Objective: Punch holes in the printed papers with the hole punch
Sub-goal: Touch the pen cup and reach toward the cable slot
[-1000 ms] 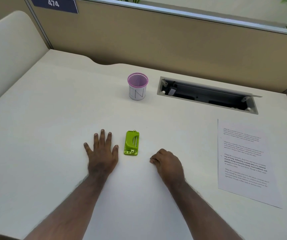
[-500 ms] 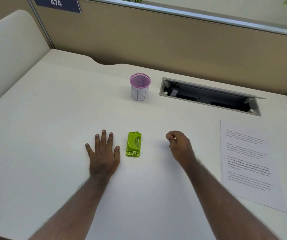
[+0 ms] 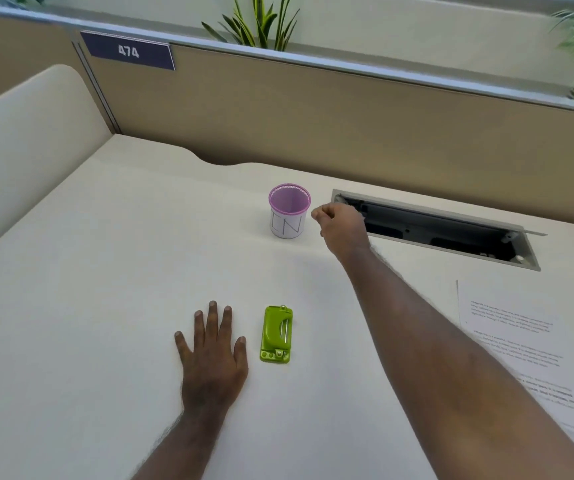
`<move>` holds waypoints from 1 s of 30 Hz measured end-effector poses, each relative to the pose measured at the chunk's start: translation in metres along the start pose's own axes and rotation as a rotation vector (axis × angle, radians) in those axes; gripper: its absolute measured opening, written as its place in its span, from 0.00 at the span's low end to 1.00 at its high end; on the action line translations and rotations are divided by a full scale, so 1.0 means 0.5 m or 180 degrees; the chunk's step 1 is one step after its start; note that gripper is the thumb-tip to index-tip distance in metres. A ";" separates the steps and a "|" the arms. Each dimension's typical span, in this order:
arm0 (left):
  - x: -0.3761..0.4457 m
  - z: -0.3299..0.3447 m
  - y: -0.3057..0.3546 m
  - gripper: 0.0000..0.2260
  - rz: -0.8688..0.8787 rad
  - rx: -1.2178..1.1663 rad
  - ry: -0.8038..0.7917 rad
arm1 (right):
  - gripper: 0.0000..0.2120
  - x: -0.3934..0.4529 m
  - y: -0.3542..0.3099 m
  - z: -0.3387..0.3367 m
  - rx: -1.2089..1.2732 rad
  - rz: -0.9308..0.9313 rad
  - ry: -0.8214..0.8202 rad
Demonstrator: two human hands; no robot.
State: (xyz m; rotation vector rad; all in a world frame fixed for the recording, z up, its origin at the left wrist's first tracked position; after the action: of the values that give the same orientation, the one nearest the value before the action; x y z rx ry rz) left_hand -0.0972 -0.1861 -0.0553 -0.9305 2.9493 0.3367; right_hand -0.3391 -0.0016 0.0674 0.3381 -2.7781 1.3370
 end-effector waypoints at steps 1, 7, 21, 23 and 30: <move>0.000 -0.002 0.001 0.28 0.0008 -0.0008 0.0004 | 0.11 0.020 -0.011 0.007 -0.0066 0.0007 -0.0026; 0.004 -0.006 0.002 0.27 0.0036 0.0068 0.0013 | 0.11 0.100 -0.053 0.050 -0.0624 0.0009 -0.0251; 0.007 -0.014 0.005 0.28 -0.0005 -0.0017 -0.0024 | 0.11 0.132 -0.036 0.087 -0.0424 -0.0032 -0.0462; 0.009 -0.014 0.006 0.27 0.0008 0.0000 0.0015 | 0.10 0.124 -0.038 0.076 -0.0262 -0.0079 -0.0391; 0.007 -0.013 0.006 0.26 0.0029 0.0094 0.0099 | 0.09 -0.012 -0.003 -0.006 0.0845 -0.0114 0.0047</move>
State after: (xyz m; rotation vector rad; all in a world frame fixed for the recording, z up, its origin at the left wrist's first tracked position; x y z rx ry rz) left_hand -0.1016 -0.1870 -0.0488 -0.9275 2.9787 0.2808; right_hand -0.3332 0.0009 0.0697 0.3832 -2.5702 1.6944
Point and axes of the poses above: each hand's wrist, its own x-axis towards the middle knuckle, its own z-axis out of the palm, y = z × x, the point moved 6 cm from there along x, towards the middle knuckle, and after that the axes turned 12 degrees about -z, right-handed, at the moved point
